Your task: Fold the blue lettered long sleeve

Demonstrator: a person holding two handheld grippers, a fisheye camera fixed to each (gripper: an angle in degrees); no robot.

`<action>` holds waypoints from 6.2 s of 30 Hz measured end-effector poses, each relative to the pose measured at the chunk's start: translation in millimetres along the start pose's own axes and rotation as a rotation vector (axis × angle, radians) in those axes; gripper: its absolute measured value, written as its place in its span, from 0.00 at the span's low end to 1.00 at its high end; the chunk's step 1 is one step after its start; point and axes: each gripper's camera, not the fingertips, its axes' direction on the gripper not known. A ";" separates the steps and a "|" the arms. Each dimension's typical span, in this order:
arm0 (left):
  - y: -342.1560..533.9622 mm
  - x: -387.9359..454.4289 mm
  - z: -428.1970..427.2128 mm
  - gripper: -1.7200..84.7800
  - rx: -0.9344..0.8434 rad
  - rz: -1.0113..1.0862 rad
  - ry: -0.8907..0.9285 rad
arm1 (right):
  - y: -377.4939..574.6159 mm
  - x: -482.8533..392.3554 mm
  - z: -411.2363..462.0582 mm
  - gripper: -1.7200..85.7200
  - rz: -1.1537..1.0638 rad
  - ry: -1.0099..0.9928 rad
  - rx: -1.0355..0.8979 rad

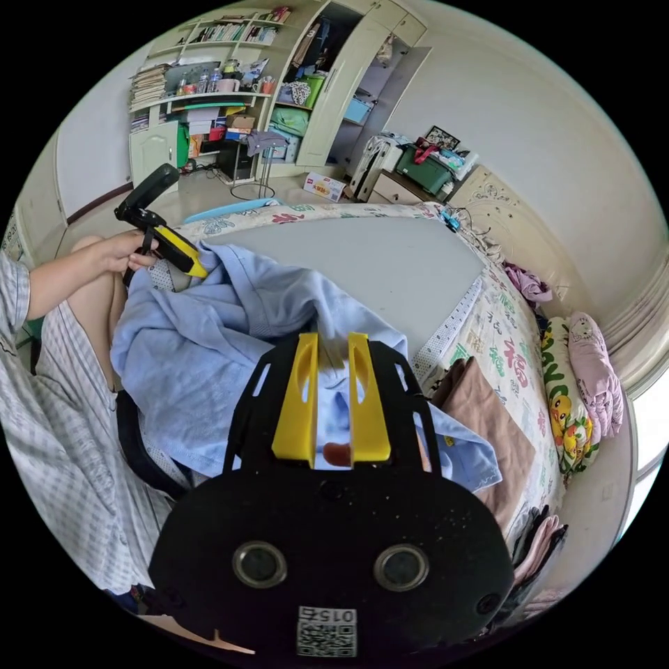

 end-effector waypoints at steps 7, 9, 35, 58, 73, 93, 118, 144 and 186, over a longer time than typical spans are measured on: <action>26.4 26.1 -14.1 0.03 0.010 0.010 -0.122 | 5.4 -10.2 9.3 0.05 0.122 -0.057 -0.014; 36.2 42.3 -33.5 0.02 0.069 0.015 -0.154 | 20.1 -0.4 -17.8 0.03 0.274 -0.083 0.101; 242.2 612.5 -357.1 0.01 1.680 0.550 -0.387 | 104.8 -120.9 -508.2 0.02 0.548 0.374 1.484; -217.0 334.3 -145.0 0.03 0.989 0.607 -1.257 | -237.5 174.3 -219.5 0.04 0.322 0.754 0.736; -29.2 85.1 -56.5 0.20 -0.050 -0.030 -0.492 | 12.9 218.7 -134.0 0.16 0.456 -0.093 0.017; -8.5 114.8 -73.9 0.09 -0.099 -0.116 -0.602 | 35.5 281.9 -229.7 0.08 0.653 -0.135 -0.058; -87.3 133.7 -332.1 0.14 0.588 -0.148 -0.859 | -69.8 460.1 -413.2 0.11 0.694 0.211 0.242; 28.9 110.0 -152.3 0.02 -0.088 -0.258 -0.561 | 6.0 275.7 -265.2 0.07 0.584 -0.131 -0.153; 68.9 137.5 -230.9 0.02 0.023 -0.277 -0.499 | 28.7 225.3 -255.3 0.01 0.496 -0.168 -0.289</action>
